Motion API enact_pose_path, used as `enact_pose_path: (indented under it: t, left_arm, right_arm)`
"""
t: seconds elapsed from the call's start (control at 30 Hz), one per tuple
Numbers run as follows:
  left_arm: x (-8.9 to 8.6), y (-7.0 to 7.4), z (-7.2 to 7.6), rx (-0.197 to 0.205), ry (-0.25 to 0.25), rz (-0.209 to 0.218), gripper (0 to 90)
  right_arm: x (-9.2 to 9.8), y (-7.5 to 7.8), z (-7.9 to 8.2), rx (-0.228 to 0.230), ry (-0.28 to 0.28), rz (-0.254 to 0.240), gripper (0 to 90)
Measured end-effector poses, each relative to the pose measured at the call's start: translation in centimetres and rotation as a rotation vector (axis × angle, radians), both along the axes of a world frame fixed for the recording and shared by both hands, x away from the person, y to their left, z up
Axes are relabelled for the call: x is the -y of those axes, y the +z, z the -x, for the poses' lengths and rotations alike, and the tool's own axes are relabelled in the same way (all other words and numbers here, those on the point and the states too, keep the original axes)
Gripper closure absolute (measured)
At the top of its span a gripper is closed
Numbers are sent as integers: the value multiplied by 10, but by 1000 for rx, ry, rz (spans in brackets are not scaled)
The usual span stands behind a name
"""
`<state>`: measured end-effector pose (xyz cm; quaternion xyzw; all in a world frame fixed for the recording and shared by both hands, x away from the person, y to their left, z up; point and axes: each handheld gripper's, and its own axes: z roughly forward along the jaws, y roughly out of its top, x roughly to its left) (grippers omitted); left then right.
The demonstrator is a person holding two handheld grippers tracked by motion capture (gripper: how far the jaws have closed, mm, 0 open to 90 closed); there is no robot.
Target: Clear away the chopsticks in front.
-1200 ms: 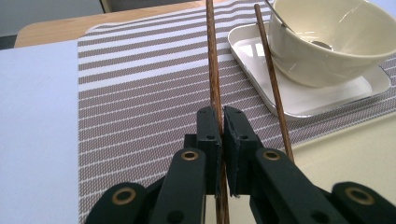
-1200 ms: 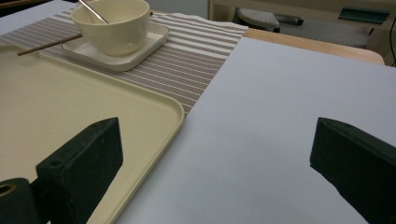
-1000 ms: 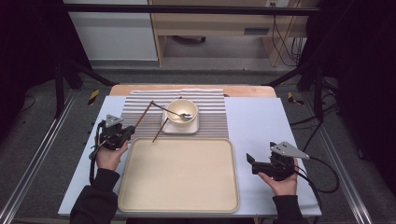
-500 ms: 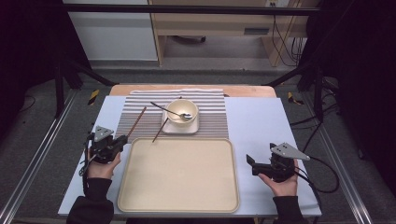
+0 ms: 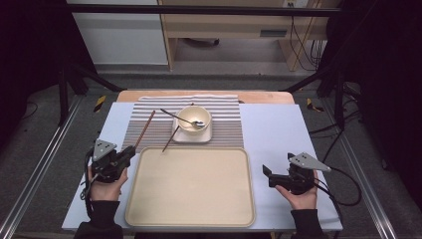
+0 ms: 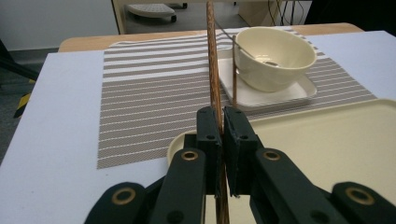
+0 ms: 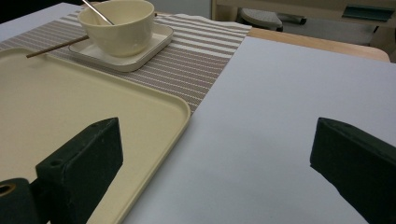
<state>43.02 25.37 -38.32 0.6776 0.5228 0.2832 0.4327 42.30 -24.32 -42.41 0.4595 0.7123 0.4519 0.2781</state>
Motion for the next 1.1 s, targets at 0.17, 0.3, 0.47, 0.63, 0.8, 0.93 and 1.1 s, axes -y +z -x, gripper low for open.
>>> enact_pose_path:
  t: [0.17, 0.3, 0.47, 0.63, 0.8, 0.93, 1.1]
  left_arm:
    - [19, -3, 7, -6, -4, 21, 851]
    - [31, -16, 16, -9, 2, -4, 850]
    - [31, -38, 29, -30, 33, -24, 851]
    - [25, -57, 42, -49, 70, -4, 851]
    - [28, -68, 56, -54, 84, -27, 850]
    - [29, -77, 58, -73, 95, -56, 851]
    - [28, -89, 61, -106, 92, -62, 851]
  right_arm:
    - [0, 0, 1, 5, 1, -5, 28]
    - [1, 1, 1, 5, -1, -5, 28]
    - [0, 0, 1, -1, 1, 2, 28]
    - [-1, -1, 1, -5, 2, 6, 28]
    - [-1, -1, 1, -9, 1, 12, 28]
    - [-1, -1, 1, -8, 1, 8, 29]
    - [-1, -1, 1, -9, 0, 10, 29]
